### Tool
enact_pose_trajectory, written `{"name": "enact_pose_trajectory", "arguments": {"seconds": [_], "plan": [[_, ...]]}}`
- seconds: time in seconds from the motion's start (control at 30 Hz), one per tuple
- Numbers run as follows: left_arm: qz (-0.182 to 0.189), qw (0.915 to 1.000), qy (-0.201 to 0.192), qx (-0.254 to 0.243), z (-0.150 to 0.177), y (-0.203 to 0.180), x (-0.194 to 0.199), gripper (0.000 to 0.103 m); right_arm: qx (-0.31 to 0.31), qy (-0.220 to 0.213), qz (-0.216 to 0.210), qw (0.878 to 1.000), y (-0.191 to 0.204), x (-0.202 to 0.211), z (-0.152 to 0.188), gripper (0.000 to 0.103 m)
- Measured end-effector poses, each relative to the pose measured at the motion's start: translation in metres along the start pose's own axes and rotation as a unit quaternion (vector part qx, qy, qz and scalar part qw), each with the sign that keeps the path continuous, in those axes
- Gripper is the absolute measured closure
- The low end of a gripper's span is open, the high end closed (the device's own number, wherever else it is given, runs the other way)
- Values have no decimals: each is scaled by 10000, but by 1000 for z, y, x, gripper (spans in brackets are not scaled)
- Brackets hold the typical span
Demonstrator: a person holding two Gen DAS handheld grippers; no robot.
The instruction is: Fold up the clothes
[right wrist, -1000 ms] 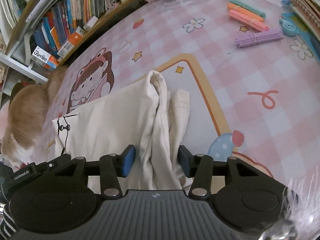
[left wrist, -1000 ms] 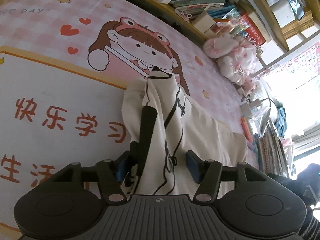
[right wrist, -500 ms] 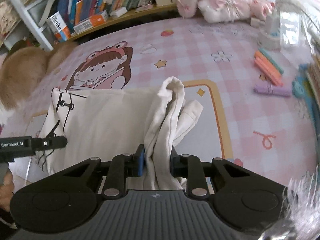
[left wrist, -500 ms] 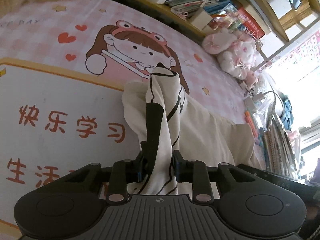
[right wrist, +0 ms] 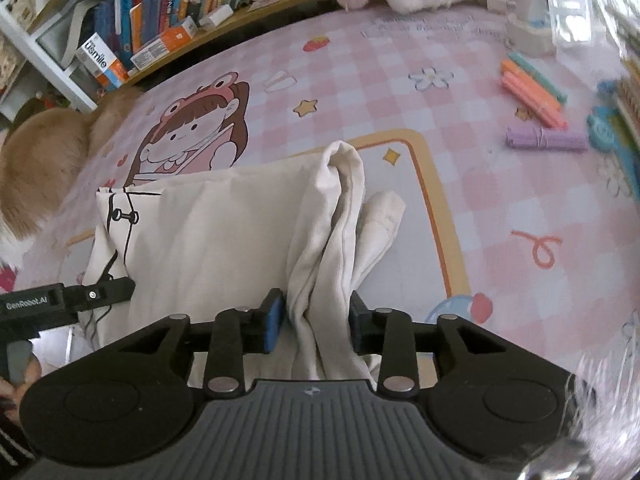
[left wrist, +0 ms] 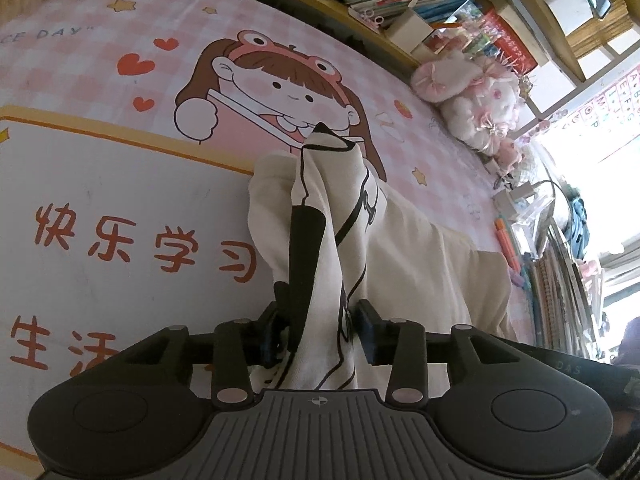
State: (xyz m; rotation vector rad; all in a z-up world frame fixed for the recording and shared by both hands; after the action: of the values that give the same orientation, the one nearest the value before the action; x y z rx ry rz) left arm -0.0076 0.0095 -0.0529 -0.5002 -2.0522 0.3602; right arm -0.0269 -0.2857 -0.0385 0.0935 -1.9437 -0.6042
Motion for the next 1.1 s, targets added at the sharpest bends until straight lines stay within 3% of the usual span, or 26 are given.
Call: {"name": "enact_pose_trajectory", "arguments": {"seconds": [0.27, 0.37, 0.4, 0.53, 0.7, 0.77, 0.97, 1.1], "plan": [[196, 9996, 44, 185, -4, 6, -3, 59, -1170, 216, -640, 9908, -28, -5, -10, 64], [209, 9995, 46, 233, -5, 6, -4, 63, -1149, 152, -646, 9912, -27, -4, -9, 65], [148, 9997, 35, 197, -4, 4, -4, 66, -1142, 130, -648, 9913, -27, -3, -9, 72], [-180, 9996, -5, -216, -5, -11, -1, 73, -1113, 44, -656, 9916, -26, -2, -9, 79], [-471, 9950, 93, -879, -7, -27, 3, 74, 47, -315, -242, 9992, 1, 6, -1, 82], [-405, 9959, 134, -795, -8, -23, 2, 72, 155, -293, -210, 9992, 1, 4, -1, 81], [-105, 9996, 103, -257, -8, -8, -3, 62, -874, 57, -587, 9944, -28, -7, -9, 71], [62, 10000, 27, 12, -7, -3, -6, 52, -892, 93, -660, 9938, -29, -9, -10, 70]]}}
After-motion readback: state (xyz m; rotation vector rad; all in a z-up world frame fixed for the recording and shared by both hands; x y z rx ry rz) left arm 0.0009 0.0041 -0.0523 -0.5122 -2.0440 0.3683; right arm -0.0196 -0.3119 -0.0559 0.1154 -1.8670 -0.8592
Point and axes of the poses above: each gripper's, at about its wrist camera, not at the fingertips, and x roughly against the way its jaws point, y to its left, z to its underside, the point moved 3 cm from there along -x, roughly the way its jaws point, and after that the axes turned 12 degrees about -x, right-handed, at the moved point
